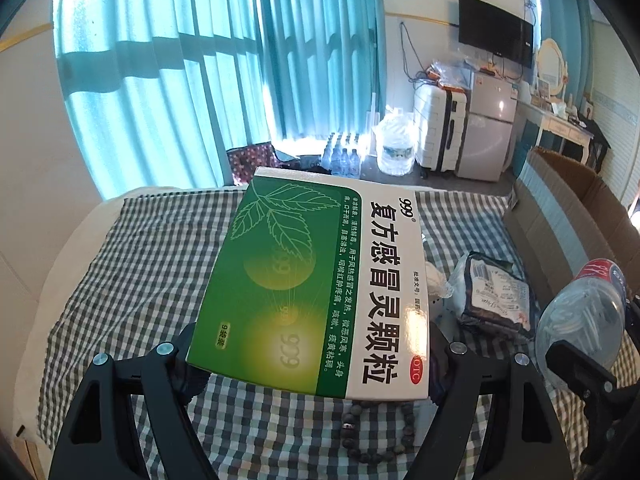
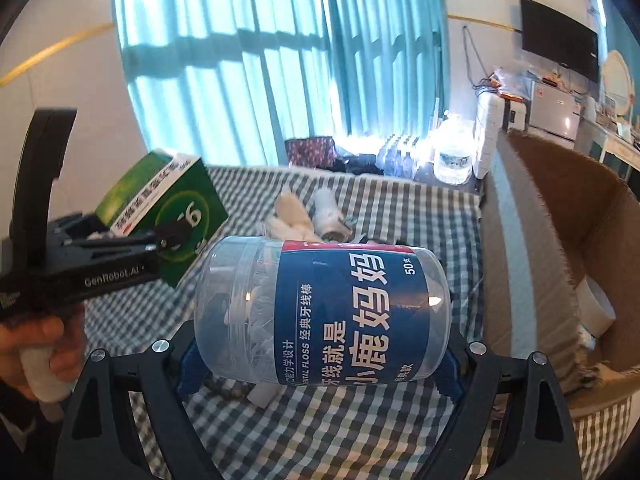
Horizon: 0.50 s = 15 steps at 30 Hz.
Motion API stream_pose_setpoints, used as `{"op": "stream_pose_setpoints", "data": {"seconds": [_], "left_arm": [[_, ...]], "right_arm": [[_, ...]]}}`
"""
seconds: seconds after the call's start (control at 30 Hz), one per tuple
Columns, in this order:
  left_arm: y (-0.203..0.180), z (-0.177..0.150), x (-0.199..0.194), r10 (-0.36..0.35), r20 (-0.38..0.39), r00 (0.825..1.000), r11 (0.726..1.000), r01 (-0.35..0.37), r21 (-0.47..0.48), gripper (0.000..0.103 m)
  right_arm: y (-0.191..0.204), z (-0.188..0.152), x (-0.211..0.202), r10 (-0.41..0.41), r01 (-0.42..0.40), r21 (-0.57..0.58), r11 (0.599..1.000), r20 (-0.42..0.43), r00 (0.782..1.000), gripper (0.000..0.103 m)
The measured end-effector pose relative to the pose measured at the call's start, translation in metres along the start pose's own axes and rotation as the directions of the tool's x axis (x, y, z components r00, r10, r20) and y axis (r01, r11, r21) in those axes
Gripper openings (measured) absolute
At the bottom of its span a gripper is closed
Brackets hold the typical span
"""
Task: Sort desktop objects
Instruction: 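Lift and carry the green box and floss jar with both tools to the cardboard box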
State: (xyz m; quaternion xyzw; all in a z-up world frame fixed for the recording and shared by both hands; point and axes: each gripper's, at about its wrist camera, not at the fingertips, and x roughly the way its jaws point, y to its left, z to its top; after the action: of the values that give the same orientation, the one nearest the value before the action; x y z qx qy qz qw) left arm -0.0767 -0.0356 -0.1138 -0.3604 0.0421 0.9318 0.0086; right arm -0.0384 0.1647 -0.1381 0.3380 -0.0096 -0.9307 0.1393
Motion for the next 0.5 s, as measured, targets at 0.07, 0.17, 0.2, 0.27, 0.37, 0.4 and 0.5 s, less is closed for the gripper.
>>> {"op": "stream_pose_setpoints", "data": {"seconds": [0.07,0.17,0.2,0.27,0.37,0.4,0.5], "left_arm": [[-0.003,0.002,-0.004,0.011,-0.011,1.000,1.000,-0.010,0.005,0.082],[-0.007,0.004,-0.009,0.030,-0.018,0.999,0.999,-0.030,-0.016,0.082],[-0.007,0.004,-0.012,0.034,-0.014,0.999,0.999,-0.034,-0.024,0.082],[-0.008,0.006,-0.020,0.046,0.003,0.999,0.998,-0.046,-0.040,0.082],[-0.008,0.008,-0.033,0.058,0.034,0.998,0.996,-0.056,-0.065,0.082],[-0.007,0.010,-0.037,0.062,0.044,0.997,0.996,-0.058,-0.073,0.082],[-0.007,0.016,-0.053,0.072,0.086,0.994,0.994,-0.064,-0.089,0.082]], "right_arm": [[-0.004,0.003,-0.009,-0.012,0.012,0.010,1.000,0.025,1.000,0.088],[-0.010,0.008,-0.023,-0.025,0.024,0.024,0.999,0.059,0.998,0.088],[-0.010,0.010,-0.026,-0.038,0.037,0.019,0.999,0.075,0.996,0.088],[-0.008,0.015,-0.032,-0.062,0.062,0.004,0.998,0.101,0.993,0.088],[-0.005,0.025,-0.041,-0.054,0.055,-0.005,0.998,0.128,0.990,0.088],[-0.004,0.028,-0.044,-0.050,0.052,-0.008,0.999,0.139,0.989,0.088],[-0.003,0.040,-0.055,-0.044,0.047,-0.013,0.999,0.167,0.985,0.088]]}}
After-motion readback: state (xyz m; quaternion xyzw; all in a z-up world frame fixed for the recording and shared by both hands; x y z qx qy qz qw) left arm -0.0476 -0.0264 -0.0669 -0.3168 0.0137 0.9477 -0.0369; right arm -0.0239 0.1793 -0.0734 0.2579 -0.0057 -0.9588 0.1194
